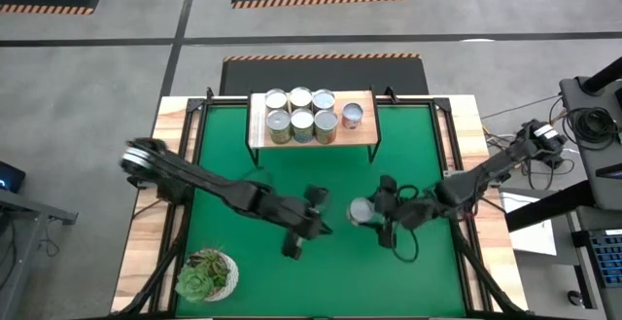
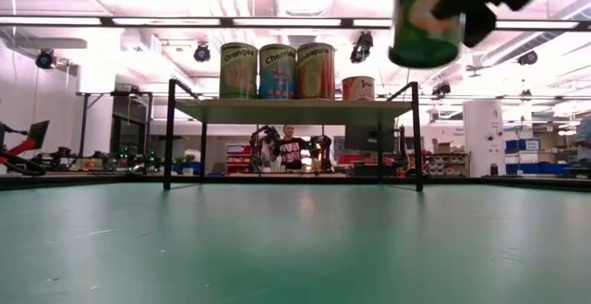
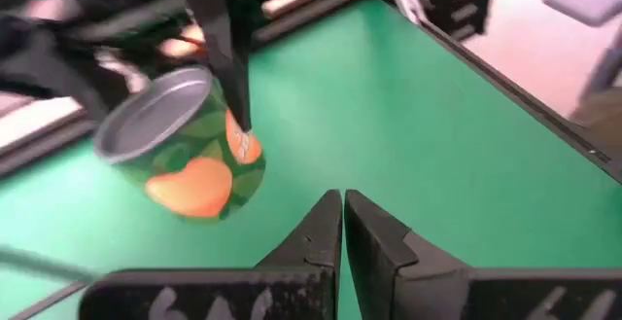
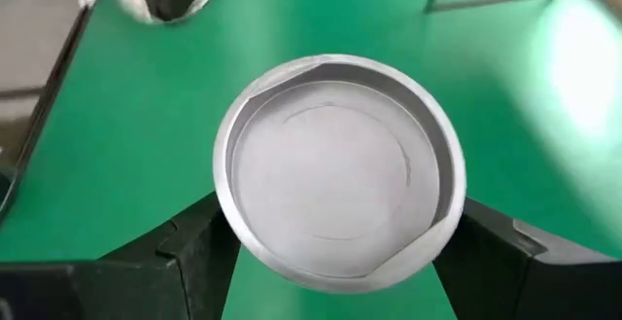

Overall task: Pick and place cans onto a shelf
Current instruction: Put the canned sliced peaches on the shelf

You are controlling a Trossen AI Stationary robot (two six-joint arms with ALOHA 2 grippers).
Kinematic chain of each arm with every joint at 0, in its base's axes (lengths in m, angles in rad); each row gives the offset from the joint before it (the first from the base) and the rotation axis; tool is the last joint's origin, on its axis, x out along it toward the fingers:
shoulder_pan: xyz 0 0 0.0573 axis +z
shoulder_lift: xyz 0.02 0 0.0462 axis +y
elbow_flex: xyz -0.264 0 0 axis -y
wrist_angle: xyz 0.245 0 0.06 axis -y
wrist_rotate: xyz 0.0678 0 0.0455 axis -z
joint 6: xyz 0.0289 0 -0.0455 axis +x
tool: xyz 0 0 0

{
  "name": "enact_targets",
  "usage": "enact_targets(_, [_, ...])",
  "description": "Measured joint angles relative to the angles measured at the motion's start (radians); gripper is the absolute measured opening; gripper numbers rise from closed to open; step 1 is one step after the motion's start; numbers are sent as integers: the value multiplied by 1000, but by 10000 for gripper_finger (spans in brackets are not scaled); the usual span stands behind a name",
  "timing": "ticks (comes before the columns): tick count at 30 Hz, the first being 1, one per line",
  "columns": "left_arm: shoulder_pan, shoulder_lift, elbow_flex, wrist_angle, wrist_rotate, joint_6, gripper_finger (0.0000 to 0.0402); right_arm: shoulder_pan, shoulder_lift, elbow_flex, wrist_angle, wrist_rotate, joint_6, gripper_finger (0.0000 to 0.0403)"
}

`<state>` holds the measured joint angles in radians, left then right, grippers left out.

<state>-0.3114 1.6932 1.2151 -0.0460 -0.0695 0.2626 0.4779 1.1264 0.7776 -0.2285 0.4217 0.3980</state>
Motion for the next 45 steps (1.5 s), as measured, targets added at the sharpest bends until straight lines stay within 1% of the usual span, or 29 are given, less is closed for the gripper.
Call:
enact_targets(3, [0,-144,-82,3,-71,0,0,-76,-57,0,-15,-2,-55,274])
enact_targets(6, [1,-285,-169,48,-133,-2,0,-169,-101,1,-36,-4,-117,274])
enact_targets(10, [1,-438,-296,169,-185,-1,0,-315,-129,65,-182,-41,-188,274])
enact_targets(13, [1,-534,-389,261,-203,-1,0,-416,-124,133,-278,-81,-253,271])
enact_targets(17, [1,-634,-497,362,-211,7,0,-526,-94,198,-305,-171,-344,269])
enact_targets(20, [1,-689,-547,446,-213,16,0,-598,-53,236,-319,-238,-390,269])
enact_targets(22, [1,-719,-563,468,-213,16,0,-637,-22,252,-333,-244,-416,269])
enact_targets(28, [1,-773,-592,463,-213,9,0,-720,74,287,-373,-247,-462,274])
enact_targets(39, [1,-748,-586,464,-213,8,0,-781,153,334,-397,-246,-520,332])
enact_targets(45, [1,-726,-573,465,-213,8,0,-786,159,375,-429,-240,-578,341])
